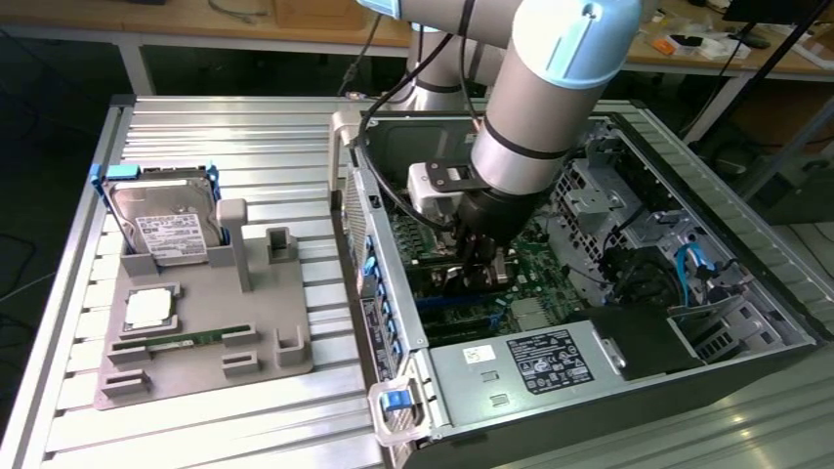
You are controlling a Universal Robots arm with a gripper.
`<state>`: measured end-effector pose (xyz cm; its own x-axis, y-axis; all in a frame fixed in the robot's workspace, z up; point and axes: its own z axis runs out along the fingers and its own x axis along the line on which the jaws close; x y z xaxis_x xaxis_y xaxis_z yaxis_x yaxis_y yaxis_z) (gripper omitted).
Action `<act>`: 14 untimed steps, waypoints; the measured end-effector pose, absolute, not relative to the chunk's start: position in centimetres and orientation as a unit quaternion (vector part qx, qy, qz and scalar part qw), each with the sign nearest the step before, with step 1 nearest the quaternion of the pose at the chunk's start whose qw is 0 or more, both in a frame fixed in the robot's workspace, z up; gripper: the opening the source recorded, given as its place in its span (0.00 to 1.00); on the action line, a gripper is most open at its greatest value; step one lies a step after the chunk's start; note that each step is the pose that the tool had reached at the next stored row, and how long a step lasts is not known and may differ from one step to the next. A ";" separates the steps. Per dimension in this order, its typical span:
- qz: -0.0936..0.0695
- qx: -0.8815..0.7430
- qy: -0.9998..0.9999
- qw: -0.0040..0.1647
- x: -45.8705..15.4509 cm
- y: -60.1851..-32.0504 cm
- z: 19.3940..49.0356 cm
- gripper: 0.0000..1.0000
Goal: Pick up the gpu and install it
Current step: 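Insert the gpu into the slot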
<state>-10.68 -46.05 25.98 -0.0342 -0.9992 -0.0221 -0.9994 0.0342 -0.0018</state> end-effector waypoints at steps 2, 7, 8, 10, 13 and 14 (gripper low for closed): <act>0.007 -0.695 0.719 0.009 -10.6 -46.1 26.0 0.27; 0.006 -0.695 0.719 0.007 -10.1 -46.1 26.0 0.27; 0.006 -0.695 0.719 0.007 -9.9 -46.1 26.0 0.27; 0.005 -0.695 0.719 0.007 -9.7 -46.1 26.1 0.27; 0.005 -0.695 0.719 0.007 -9.7 -46.1 26.1 0.27; 0.005 -0.695 0.719 0.007 -9.7 -46.1 26.1 0.27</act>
<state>-9.73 -46.06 26.09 -0.0341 -0.9993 -0.0167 -0.9994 0.0342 -0.0020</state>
